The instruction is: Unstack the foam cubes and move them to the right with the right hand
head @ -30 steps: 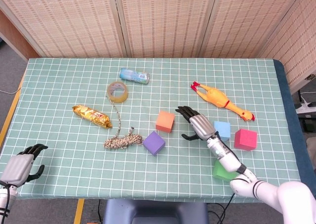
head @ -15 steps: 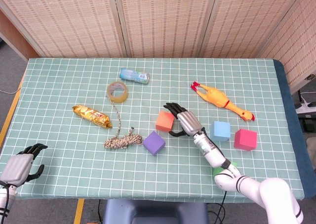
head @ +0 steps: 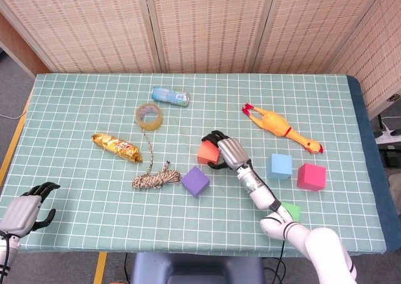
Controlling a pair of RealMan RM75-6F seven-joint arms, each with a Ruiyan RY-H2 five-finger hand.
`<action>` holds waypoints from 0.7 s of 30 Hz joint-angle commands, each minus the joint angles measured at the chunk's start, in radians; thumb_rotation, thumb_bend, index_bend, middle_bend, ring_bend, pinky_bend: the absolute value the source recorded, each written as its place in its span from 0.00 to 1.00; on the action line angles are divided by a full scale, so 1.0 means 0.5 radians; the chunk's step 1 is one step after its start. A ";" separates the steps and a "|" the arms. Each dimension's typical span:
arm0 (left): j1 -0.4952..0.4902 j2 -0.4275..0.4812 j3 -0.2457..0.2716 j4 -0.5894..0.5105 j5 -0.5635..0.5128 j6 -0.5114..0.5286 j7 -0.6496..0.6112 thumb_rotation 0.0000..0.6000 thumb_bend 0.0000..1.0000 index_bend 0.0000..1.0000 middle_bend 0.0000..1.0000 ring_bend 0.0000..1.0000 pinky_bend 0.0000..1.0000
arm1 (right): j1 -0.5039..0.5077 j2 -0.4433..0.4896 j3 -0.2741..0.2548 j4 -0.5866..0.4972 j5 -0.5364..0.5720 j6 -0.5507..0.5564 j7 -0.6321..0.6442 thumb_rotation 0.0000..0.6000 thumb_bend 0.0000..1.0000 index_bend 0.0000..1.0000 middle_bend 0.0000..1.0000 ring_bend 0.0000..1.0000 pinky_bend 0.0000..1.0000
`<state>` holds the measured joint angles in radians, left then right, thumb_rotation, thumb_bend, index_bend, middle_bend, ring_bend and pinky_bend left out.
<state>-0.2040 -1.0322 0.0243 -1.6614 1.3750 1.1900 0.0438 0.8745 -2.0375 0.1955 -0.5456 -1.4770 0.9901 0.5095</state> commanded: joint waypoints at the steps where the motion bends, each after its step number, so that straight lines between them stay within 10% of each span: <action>1: -0.003 0.002 -0.001 0.001 0.000 -0.004 -0.004 1.00 0.46 0.21 0.17 0.19 0.37 | 0.021 -0.087 -0.016 0.143 -0.019 0.051 0.090 1.00 0.11 0.30 0.28 0.19 0.43; 12: 0.000 0.001 -0.002 0.002 0.003 0.003 -0.006 1.00 0.46 0.21 0.17 0.19 0.37 | -0.082 -0.107 -0.140 0.264 -0.128 0.344 0.169 1.00 0.19 0.38 0.38 0.33 0.58; 21: -0.005 -0.011 -0.001 -0.006 -0.013 -0.009 0.042 1.00 0.46 0.21 0.17 0.19 0.37 | -0.342 0.357 -0.300 -0.430 -0.222 0.586 -0.007 1.00 0.22 0.39 0.38 0.33 0.59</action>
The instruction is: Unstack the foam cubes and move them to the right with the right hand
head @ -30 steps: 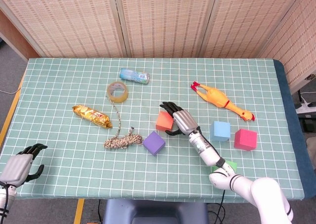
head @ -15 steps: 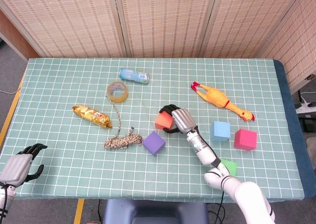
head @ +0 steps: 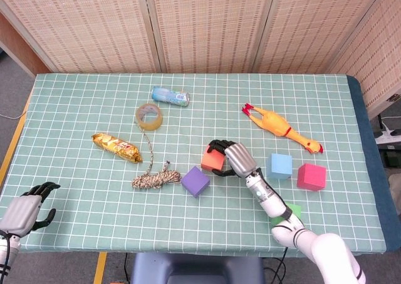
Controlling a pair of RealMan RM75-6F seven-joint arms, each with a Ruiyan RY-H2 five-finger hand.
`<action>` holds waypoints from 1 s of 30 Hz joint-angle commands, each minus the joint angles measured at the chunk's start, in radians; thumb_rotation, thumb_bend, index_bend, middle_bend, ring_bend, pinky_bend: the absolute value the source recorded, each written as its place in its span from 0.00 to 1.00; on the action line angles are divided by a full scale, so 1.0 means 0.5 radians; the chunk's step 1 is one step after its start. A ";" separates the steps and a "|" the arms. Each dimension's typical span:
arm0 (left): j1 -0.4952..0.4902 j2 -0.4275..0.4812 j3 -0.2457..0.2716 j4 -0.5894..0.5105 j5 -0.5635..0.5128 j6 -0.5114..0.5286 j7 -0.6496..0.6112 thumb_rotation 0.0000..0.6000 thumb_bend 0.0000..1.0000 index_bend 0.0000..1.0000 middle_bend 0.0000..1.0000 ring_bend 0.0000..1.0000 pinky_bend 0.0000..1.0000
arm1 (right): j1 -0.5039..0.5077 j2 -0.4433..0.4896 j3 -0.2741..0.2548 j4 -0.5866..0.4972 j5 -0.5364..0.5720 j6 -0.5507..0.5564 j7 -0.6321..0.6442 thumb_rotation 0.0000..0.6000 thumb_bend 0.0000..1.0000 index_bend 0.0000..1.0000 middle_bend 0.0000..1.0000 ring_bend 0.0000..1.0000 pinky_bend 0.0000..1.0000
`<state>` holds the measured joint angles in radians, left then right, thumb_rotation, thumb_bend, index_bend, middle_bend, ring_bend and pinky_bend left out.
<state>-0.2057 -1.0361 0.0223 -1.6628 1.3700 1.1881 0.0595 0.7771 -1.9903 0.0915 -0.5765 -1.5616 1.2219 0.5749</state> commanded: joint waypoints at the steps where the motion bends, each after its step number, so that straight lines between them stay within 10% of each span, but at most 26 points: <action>1: -0.003 -0.005 0.003 -0.005 -0.004 -0.008 0.014 1.00 0.46 0.21 0.17 0.19 0.37 | -0.175 0.321 -0.109 -0.453 -0.057 0.133 -0.177 1.00 0.22 0.39 0.38 0.33 0.59; 13: 0.001 -0.006 -0.009 -0.011 -0.031 0.001 0.021 1.00 0.46 0.21 0.17 0.19 0.37 | -0.393 0.910 -0.233 -1.298 -0.041 0.117 -0.457 1.00 0.23 0.40 0.38 0.33 0.60; 30: 0.001 -0.007 -0.008 -0.011 -0.030 0.000 0.022 1.00 0.46 0.21 0.17 0.19 0.37 | -0.463 0.951 -0.328 -1.238 -0.154 0.044 -0.353 1.00 0.23 0.40 0.38 0.33 0.60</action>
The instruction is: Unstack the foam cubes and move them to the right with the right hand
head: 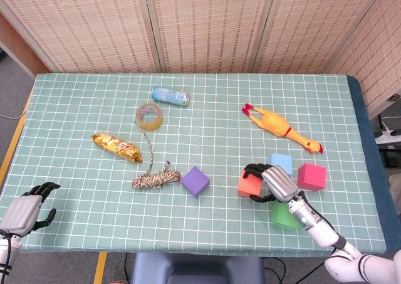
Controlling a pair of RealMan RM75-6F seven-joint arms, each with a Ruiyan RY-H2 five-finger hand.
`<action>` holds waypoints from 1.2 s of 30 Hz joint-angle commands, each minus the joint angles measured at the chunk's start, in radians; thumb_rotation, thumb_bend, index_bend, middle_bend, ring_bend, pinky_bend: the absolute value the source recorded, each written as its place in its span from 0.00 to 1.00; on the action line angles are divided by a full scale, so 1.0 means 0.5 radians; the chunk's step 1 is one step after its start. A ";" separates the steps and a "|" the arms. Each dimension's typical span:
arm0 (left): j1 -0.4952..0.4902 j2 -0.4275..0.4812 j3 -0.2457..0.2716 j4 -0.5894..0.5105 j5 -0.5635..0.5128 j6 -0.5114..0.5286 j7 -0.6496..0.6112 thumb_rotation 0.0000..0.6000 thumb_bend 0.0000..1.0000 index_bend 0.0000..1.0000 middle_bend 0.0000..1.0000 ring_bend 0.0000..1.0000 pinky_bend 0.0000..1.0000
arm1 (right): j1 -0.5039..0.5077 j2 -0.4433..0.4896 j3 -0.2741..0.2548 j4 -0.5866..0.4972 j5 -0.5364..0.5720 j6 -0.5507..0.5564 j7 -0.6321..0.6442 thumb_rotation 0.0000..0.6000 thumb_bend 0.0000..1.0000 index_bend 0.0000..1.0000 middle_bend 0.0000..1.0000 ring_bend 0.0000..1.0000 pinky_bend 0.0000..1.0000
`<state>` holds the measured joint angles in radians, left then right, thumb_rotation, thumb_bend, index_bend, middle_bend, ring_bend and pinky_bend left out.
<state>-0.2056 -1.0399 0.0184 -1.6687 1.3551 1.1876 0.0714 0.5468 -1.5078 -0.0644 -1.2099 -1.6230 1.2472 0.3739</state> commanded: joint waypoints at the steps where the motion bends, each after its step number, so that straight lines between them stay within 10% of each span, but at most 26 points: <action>1: 0.001 0.001 -0.001 0.001 -0.002 0.001 -0.004 1.00 0.46 0.21 0.17 0.19 0.37 | -0.004 -0.013 -0.023 0.028 -0.040 -0.010 0.061 1.00 0.23 0.40 0.38 0.33 0.60; 36: -0.011 -0.013 0.000 0.002 -0.023 -0.026 0.032 1.00 0.46 0.21 0.17 0.19 0.37 | -0.093 0.342 -0.123 -0.352 -0.188 0.008 -0.048 1.00 0.19 0.15 0.10 0.02 0.35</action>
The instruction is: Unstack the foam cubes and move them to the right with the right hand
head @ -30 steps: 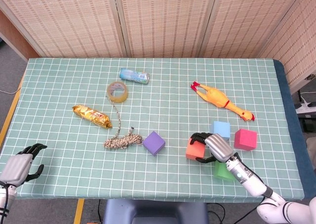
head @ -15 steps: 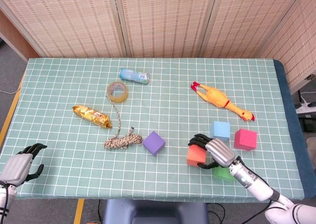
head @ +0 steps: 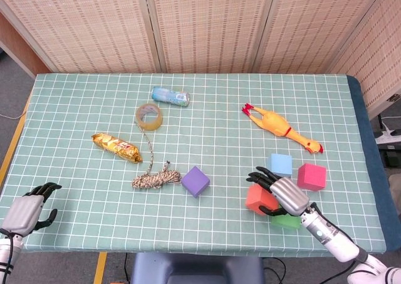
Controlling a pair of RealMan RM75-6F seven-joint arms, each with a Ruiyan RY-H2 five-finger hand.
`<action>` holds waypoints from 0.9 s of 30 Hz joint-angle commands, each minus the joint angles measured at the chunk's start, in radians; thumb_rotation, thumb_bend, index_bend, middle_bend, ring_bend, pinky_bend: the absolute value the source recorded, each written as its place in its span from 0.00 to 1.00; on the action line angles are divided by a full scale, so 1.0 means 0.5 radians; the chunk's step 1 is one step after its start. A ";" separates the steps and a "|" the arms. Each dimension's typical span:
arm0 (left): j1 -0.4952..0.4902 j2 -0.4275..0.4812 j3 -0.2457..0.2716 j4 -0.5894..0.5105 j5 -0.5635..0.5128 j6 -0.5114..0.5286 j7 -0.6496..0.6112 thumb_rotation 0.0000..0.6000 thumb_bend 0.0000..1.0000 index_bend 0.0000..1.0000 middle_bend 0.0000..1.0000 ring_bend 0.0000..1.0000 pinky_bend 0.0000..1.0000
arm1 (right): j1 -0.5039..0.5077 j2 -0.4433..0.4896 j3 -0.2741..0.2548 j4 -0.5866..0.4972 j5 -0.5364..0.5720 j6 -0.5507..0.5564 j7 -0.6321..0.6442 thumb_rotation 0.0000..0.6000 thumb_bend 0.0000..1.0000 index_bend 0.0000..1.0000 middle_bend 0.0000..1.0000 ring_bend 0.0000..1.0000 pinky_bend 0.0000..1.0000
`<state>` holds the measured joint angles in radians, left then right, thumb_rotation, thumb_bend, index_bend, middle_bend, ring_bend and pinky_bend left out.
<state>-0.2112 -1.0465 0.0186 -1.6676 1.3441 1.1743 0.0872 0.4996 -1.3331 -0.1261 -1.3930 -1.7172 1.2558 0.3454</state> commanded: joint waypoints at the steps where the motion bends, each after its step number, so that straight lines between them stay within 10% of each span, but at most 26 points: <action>1: 0.001 0.000 -0.001 0.000 -0.003 0.002 -0.001 1.00 0.46 0.21 0.17 0.19 0.37 | 0.008 -0.023 -0.010 0.042 0.006 -0.049 0.028 1.00 0.17 0.13 0.08 0.01 0.33; 16: 0.002 0.002 0.003 0.004 0.009 0.005 -0.012 1.00 0.47 0.21 0.17 0.19 0.37 | -0.145 0.079 0.024 0.043 -0.152 0.369 -0.103 1.00 0.08 0.00 0.00 0.00 0.11; 27: 0.006 0.003 -0.001 0.005 0.000 0.013 -0.013 1.00 0.46 0.21 0.17 0.19 0.37 | -0.632 -0.073 0.230 0.222 0.152 0.899 -1.084 1.00 0.08 0.00 0.00 0.00 0.11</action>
<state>-0.2085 -1.0453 0.0181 -1.6650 1.3441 1.1808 0.0807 0.2735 -1.3293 -0.0606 -1.3379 -1.7142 1.6194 -0.0486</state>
